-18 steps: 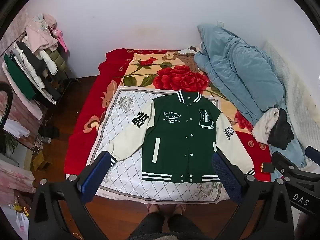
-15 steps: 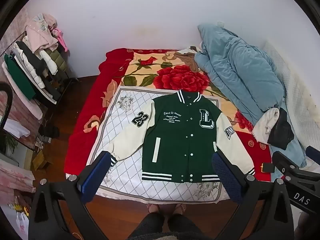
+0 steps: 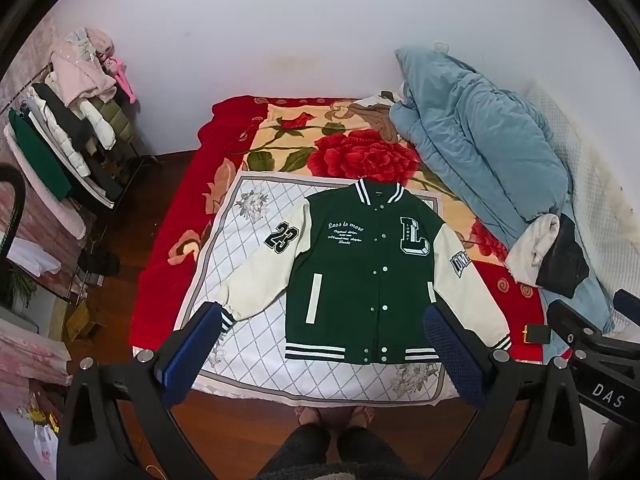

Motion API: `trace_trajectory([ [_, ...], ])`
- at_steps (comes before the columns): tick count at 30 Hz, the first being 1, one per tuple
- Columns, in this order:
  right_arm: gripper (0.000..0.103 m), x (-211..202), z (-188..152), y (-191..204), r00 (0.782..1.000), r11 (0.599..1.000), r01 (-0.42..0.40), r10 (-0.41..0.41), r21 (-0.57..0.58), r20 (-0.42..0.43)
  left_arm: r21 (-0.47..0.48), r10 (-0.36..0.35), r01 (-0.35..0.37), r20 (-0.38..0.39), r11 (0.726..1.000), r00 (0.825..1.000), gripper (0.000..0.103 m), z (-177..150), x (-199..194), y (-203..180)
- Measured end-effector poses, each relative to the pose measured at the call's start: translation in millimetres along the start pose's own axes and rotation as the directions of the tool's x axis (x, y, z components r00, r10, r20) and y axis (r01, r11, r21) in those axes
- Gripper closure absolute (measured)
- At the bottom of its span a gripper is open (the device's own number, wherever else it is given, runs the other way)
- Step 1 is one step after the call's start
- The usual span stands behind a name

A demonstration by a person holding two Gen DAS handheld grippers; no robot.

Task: Fold large clothes

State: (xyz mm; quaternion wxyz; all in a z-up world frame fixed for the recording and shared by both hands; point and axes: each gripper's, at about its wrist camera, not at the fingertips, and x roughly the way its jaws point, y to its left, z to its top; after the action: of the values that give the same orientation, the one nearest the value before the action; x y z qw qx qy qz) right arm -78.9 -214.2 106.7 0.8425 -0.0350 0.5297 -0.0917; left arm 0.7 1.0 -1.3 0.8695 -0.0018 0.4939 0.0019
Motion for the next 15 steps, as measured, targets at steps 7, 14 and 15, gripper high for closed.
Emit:
trace_trajectory([
  [7,0.000,-0.9,-1.1,2.9,1.000,1.000,-0.001,0.001,-0.002,0.001,-0.004,0.005,-0.005,0.004,1.000,1.000,0.000,-9.5,0.8,9.2],
  [14,0.000,-3.4,-2.6,4.9,1.000,1.000,0.001,-0.001,-0.004,0.006,0.000,0.004,-0.004,0.005,1.000,1.000,0.000,-5.8,-0.3,13.7],
  [15,0.000,-3.7,-2.5,5.1,1.000,1.000,0.000,0.000,-0.004,0.006,0.000,0.004,-0.004,0.005,1.000,1.000,0.000,-6.1,-0.2,15.2],
])
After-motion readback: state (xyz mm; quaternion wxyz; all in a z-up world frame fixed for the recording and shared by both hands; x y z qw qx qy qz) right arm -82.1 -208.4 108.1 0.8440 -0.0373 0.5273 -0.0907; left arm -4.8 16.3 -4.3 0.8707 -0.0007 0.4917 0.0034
